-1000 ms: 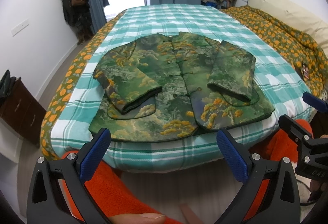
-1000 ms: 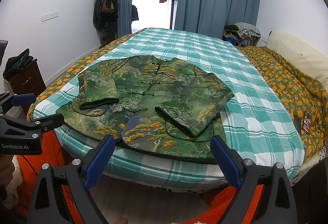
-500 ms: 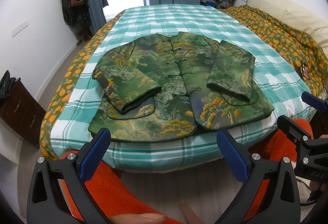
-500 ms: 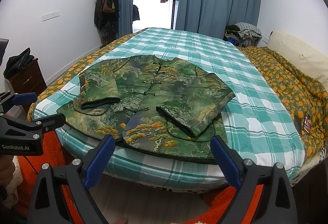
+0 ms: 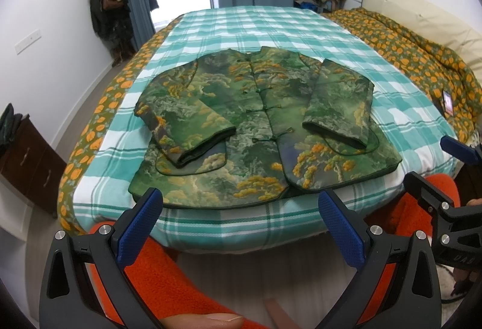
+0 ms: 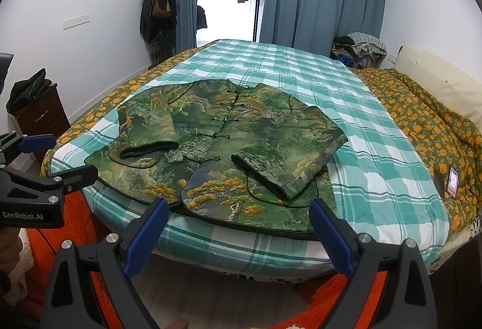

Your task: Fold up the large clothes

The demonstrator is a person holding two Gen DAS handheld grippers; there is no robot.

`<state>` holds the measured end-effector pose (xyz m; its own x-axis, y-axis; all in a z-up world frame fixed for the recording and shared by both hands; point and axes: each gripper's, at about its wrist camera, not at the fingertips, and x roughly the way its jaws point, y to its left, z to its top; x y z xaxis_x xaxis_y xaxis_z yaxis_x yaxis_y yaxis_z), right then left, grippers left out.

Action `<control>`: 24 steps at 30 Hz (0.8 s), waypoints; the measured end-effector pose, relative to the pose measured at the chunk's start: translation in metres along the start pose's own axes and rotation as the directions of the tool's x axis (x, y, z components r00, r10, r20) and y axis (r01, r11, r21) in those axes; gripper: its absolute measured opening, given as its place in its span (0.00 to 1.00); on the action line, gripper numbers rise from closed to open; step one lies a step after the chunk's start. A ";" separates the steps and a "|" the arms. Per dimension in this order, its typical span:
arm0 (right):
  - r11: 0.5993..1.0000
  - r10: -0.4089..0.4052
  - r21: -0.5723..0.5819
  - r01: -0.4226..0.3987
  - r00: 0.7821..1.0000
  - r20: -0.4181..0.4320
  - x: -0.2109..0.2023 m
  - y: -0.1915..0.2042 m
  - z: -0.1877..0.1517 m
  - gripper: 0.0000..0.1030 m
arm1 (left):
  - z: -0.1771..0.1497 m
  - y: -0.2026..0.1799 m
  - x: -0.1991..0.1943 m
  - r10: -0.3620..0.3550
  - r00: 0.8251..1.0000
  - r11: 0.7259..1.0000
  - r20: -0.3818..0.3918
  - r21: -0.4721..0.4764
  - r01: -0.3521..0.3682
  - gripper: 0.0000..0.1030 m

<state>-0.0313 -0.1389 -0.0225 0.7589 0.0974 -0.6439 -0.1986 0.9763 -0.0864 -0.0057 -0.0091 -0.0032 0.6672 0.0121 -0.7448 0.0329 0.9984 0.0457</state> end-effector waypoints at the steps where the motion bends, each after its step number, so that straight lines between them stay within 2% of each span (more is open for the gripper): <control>1: 1.000 0.000 0.000 0.000 1.000 0.001 0.000 0.000 0.000 0.93 | 0.000 0.000 0.000 0.000 1.000 1.000 0.000 0.000 0.000 1.00; 17: 1.000 0.023 -0.008 -0.023 1.000 -0.015 0.004 0.004 -0.003 0.93 | -0.001 -0.002 0.001 0.001 1.000 1.000 -0.002 0.002 -0.001 1.00; 24: 0.999 0.043 -0.006 -0.043 0.997 0.065 0.011 -0.021 0.014 0.93 | -0.004 -0.011 0.002 0.000 1.000 1.000 -0.002 0.001 0.000 1.00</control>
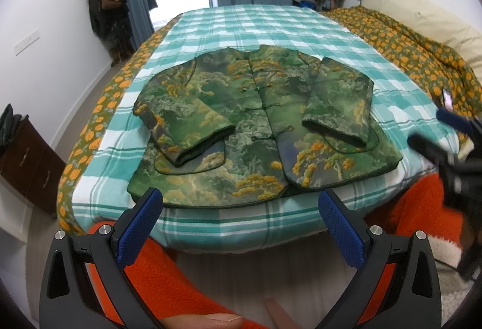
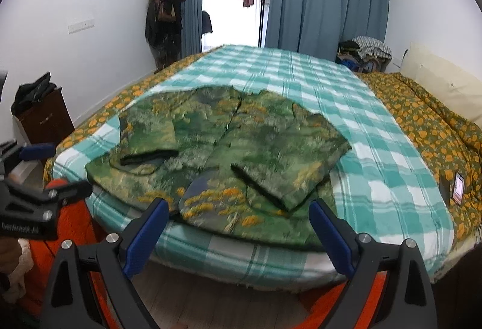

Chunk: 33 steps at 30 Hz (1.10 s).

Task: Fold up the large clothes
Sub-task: 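Grasp the sleeve cuff with the right gripper and lift it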

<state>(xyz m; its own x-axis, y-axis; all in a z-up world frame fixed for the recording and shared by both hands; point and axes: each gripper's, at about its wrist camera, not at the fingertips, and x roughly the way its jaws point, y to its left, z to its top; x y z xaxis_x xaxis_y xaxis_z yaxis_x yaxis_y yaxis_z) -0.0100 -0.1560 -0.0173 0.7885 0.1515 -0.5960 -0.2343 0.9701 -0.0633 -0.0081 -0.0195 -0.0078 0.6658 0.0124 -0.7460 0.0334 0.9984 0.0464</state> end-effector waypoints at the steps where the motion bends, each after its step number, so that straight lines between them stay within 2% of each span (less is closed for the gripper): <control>1: 1.000 0.003 -0.001 -0.003 1.000 0.014 0.004 -0.006 0.004 0.93 | 0.001 0.001 0.000 0.000 1.000 1.000 -0.001 0.000 0.000 1.00; 3: 1.000 0.017 -0.023 -0.017 1.000 0.023 0.015 -0.015 0.010 0.93 | 0.000 0.001 0.000 -0.004 1.000 1.000 0.001 -0.006 0.004 1.00; 5: 0.994 0.058 -0.086 -0.060 0.998 -0.025 0.038 -0.018 0.015 0.93 | -0.001 0.003 0.000 -0.010 1.000 1.000 -0.001 -0.015 0.010 1.00; 6: 0.989 0.076 -0.124 -0.083 0.995 -0.061 0.052 -0.018 0.016 0.97 | 0.000 0.006 -0.001 -0.015 1.000 1.000 -0.002 -0.019 0.015 1.00; 8: 0.980 0.075 -0.175 -0.094 0.991 -0.115 0.075 -0.018 0.014 1.00 | -0.001 0.011 -0.002 -0.030 1.000 0.999 -0.002 -0.032 0.030 1.00; 15: 0.939 0.033 -0.322 -0.121 0.963 -0.266 0.156 -0.020 0.007 1.00 | -0.003 0.018 -0.007 -0.080 0.997 0.995 0.016 -0.064 0.080 1.00; 20: 0.866 -0.019 -0.473 -0.165 0.933 -0.360 0.215 -0.006 -0.005 0.98 | -0.004 0.016 -0.006 -0.120 0.993 0.991 0.014 -0.055 0.120 1.00; 22: 0.865 -0.044 -0.478 -0.154 0.925 -0.378 0.235 -0.006 -0.009 0.98 | -0.005 0.014 -0.007 -0.125 0.992 0.991 0.022 -0.035 0.126 1.00; 23: 0.876 -0.044 -0.458 -0.149 0.922 -0.385 0.242 -0.009 -0.009 0.93 | -0.005 0.014 -0.008 -0.131 0.991 0.991 0.024 -0.024 0.131 1.00; 24: 0.891 -0.032 -0.428 -0.154 0.917 -0.397 0.246 -0.014 -0.008 0.84 | -0.006 0.014 -0.008 -0.137 0.990 0.990 0.021 -0.017 0.138 1.00; 25: 0.919 0.009 -0.353 -0.173 0.907 -0.422 0.250 -0.022 -0.005 0.79 | -0.007 0.015 -0.007 -0.139 0.990 0.990 0.017 -0.017 0.140 1.00; 27: 0.955 0.076 -0.226 -0.193 0.894 -0.442 0.251 -0.036 -0.001 0.48 | -0.009 0.016 -0.002 -0.140 0.990 0.990 -0.009 -0.020 0.140 1.00; 28: 0.960 0.096 -0.195 -0.200 0.892 -0.441 0.248 -0.038 0.001 0.37 | -0.010 0.016 0.000 -0.141 0.990 0.990 -0.017 -0.025 0.140 1.00; 29: 0.964 0.098 -0.181 -0.192 0.898 -0.429 0.243 -0.041 0.003 0.11 | -0.010 0.017 0.003 -0.146 0.989 0.989 -0.026 -0.036 0.145 1.00; 33: 0.981 0.071 -0.151 -0.125 0.945 -0.321 0.204 -0.061 0.026 0.09 | -0.007 0.024 0.008 -0.151 0.988 0.987 -0.022 -0.059 0.149 1.00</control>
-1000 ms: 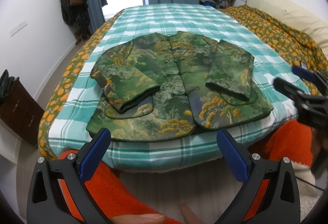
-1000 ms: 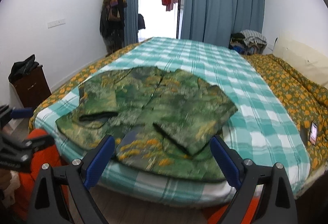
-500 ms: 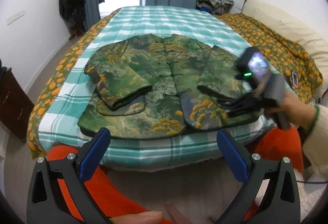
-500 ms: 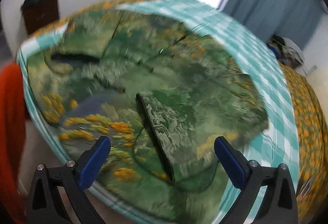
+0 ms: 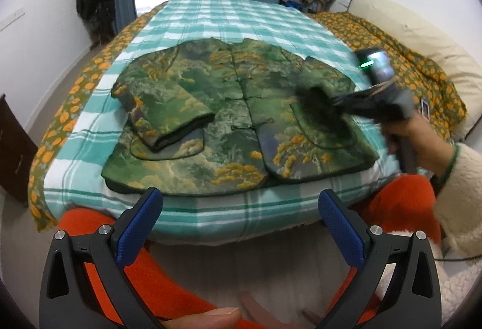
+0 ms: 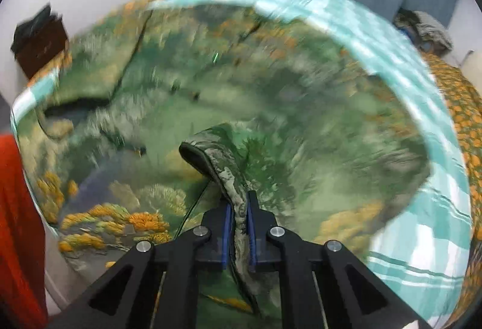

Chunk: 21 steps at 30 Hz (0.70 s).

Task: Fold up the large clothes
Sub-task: 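Grasp the sleeve cuff with the right gripper and lift it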

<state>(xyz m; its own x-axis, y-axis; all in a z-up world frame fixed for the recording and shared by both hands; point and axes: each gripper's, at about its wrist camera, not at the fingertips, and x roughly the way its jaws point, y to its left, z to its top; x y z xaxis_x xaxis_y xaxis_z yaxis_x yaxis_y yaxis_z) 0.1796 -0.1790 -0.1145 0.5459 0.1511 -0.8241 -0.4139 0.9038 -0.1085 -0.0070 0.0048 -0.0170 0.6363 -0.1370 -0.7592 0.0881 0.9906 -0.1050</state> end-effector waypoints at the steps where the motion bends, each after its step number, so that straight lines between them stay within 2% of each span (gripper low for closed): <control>1: 1.000 -0.021 0.022 0.020 0.999 0.038 -0.019 -0.010 0.001 0.09 | 0.001 0.002 0.000 0.011 1.000 1.000 0.006 0.001 -0.011 1.00; 4: 0.988 -0.130 0.099 0.116 0.980 0.148 -0.079 -0.055 0.006 0.09 | 0.006 0.010 0.005 0.039 0.999 0.999 0.002 0.003 -0.039 1.00; 7: 0.952 -0.285 0.176 0.251 0.936 0.205 -0.121 -0.109 0.009 0.09 | 0.012 0.019 0.013 0.092 0.996 0.995 0.010 0.032 -0.093 1.00; 9: 0.913 -0.378 0.242 0.330 0.906 0.193 -0.139 -0.150 0.007 0.09 | 0.016 0.024 0.018 0.151 0.988 0.985 0.042 0.079 -0.154 1.00; 11: 0.853 -0.488 0.300 0.428 0.858 0.162 -0.151 -0.190 0.002 0.10 | 0.023 0.030 0.025 0.207 0.976 0.968 0.071 0.132 -0.215 1.00; 12: 0.815 -0.548 0.308 0.490 0.825 0.139 -0.154 -0.205 -0.002 0.17 | 0.026 0.034 0.030 0.227 0.971 0.961 0.076 0.147 -0.236 1.00; 13: 0.768 -0.615 0.304 0.564 0.781 0.106 -0.155 -0.219 -0.006 0.25 | 0.029 0.038 0.033 0.235 0.969 0.957 0.077 0.154 -0.244 1.00; 14: 0.724 -0.668 0.300 0.621 0.739 0.083 -0.155 -0.227 -0.012 0.39 | 0.032 0.042 0.038 0.239 0.968 0.955 0.077 0.163 -0.249 1.00; 15: 0.702 -0.690 0.312 0.640 0.720 0.074 -0.159 -0.231 -0.019 0.42 | 0.037 0.050 0.045 0.241 0.968 0.952 0.072 0.175 -0.250 1.00; 16: 0.708 -0.676 0.342 0.618 0.733 0.073 -0.163 -0.230 -0.028 0.42 | 0.041 0.054 0.049 0.239 0.969 0.952 0.066 0.181 -0.247 1.00; 18: 0.752 -0.611 0.368 0.547 0.788 0.078 -0.162 -0.214 -0.040 0.45 | 0.049 0.065 0.066 0.211 0.977 0.954 0.035 0.209 -0.213 1.00; 21: 0.821 -0.515 0.349 0.451 0.849 0.115 -0.155 -0.167 -0.055 0.46 | 0.060 0.075 0.098 0.167 0.985 0.953 -0.038 0.261 -0.151 1.00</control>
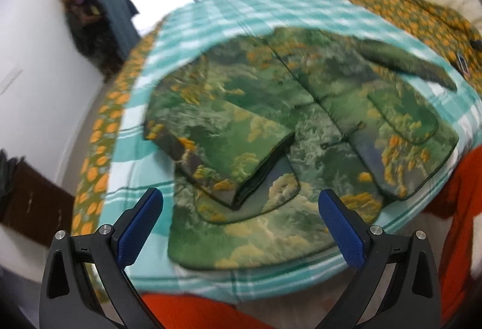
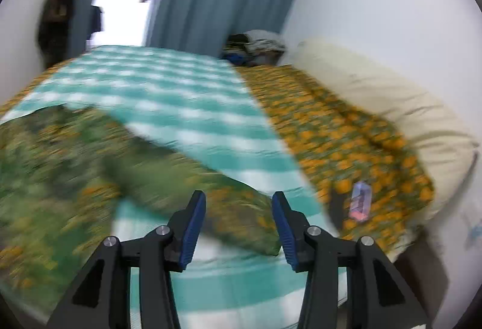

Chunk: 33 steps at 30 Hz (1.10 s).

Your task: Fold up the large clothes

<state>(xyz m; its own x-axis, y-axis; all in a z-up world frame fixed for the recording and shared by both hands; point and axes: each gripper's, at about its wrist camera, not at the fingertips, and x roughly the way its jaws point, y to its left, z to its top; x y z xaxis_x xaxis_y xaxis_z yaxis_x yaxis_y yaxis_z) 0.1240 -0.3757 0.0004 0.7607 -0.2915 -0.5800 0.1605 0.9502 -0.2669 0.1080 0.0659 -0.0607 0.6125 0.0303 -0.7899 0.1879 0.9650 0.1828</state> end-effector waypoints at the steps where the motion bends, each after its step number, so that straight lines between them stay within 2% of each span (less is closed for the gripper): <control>1: 0.997 0.071 0.003 -0.071 0.997 -0.001 -0.010 0.022 -0.015 0.46 | 0.004 0.000 0.014 -0.021 1.000 0.999 -0.021 0.025 0.021 1.00; 4: 0.971 0.235 0.035 -0.235 0.972 -0.018 -0.030 0.063 -0.055 0.47 | 0.012 -0.009 0.051 -0.021 0.998 0.993 -0.065 0.114 0.029 1.00; 7: 0.930 0.363 0.087 -0.358 0.930 -0.051 -0.038 0.112 -0.088 0.47 | 0.018 -0.012 0.088 0.023 0.994 0.983 -0.104 0.185 -0.004 0.99; 9: 0.908 0.413 0.100 -0.406 0.908 -0.068 -0.047 0.137 -0.102 0.47 | 0.021 -0.008 0.113 0.028 0.989 0.984 -0.146 0.176 -0.001 0.98; 11: 0.883 0.469 0.077 -0.463 0.877 -0.099 -0.055 0.159 -0.114 0.47 | 0.023 0.001 0.133 -0.008 0.981 0.992 -0.193 0.122 0.033 0.92; 12: 0.875 0.483 0.054 -0.480 0.868 -0.112 -0.057 0.167 -0.116 0.47 | 0.023 0.006 0.138 -0.039 0.978 0.994 -0.206 0.093 0.059 0.85; 14: 0.872 0.482 -0.028 -0.488 0.868 -0.118 -0.071 0.186 -0.122 0.47 | 0.020 0.014 0.142 -0.110 0.972 0.992 -0.206 0.031 0.119 0.61; 15: 0.869 0.480 -0.074 -0.488 0.871 -0.107 -0.077 0.192 -0.122 0.47 | 0.018 0.018 0.140 -0.146 0.970 0.989 -0.196 0.005 0.150 0.33; 16: 0.866 0.483 -0.099 -0.491 0.871 -0.096 -0.082 0.196 -0.122 0.47 | 0.018 0.022 0.136 -0.168 0.969 0.986 -0.184 -0.017 0.168 0.13; 19: 0.861 0.488 -0.130 -0.491 0.871 -0.056 -0.088 0.200 -0.119 0.47 | 0.022 0.044 0.111 -0.183 0.976 0.981 -0.117 -0.089 0.173 0.10; 21: 0.862 0.489 -0.130 -0.490 0.871 -0.040 -0.086 0.199 -0.116 0.47 | 0.027 0.069 0.089 -0.166 0.984 0.978 -0.063 -0.139 0.156 0.10; 24: 0.861 0.494 -0.127 -0.493 0.869 -0.024 -0.086 0.198 -0.114 0.47 | 0.033 0.130 0.046 -0.113 0.993 0.961 0.026 -0.253 0.116 0.10; 26: 0.862 0.493 -0.122 -0.491 0.870 -0.015 -0.089 0.196 -0.113 0.47 | 0.032 0.174 0.023 -0.046 0.997 0.943 0.066 -0.326 0.066 0.11; 28: 0.863 0.496 -0.108 -0.494 0.868 -0.015 -0.088 0.195 -0.112 0.47 | 0.024 0.224 0.001 0.076 0.994 0.914 0.075 -0.404 -0.039 0.16; 29: 0.862 0.497 -0.102 -0.496 0.867 -0.017 -0.087 0.194 -0.112 0.47 | 0.018 0.249 -0.007 0.141 0.988 0.888 0.062 -0.450 -0.098 0.20; 30: 0.862 0.499 -0.093 -0.499 0.866 -0.021 -0.085 0.193 -0.112 0.47 | 0.009 0.276 -0.015 0.214 0.976 0.846 0.038 -0.506 -0.166 0.31; 32: 0.863 0.499 -0.077 -0.500 0.866 -0.028 -0.082 0.191 -0.111 0.47 | -0.014 0.318 -0.029 0.333 0.943 0.750 -0.012 -0.603 -0.273 0.37; 33: 0.864 0.498 -0.067 -0.499 0.867 -0.030 -0.082 0.189 -0.112 0.47 | -0.030 0.337 -0.036 0.363 0.931 0.696 -0.038 -0.653 -0.299 0.42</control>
<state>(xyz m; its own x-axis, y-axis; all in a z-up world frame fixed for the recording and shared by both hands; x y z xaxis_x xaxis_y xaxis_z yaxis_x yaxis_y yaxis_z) 0.0220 -0.1841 -0.0888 0.7203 0.2177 -0.6586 -0.2832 0.9590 0.0072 0.1265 0.3975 0.0119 0.6092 0.3888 -0.6912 -0.5532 0.8329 -0.0190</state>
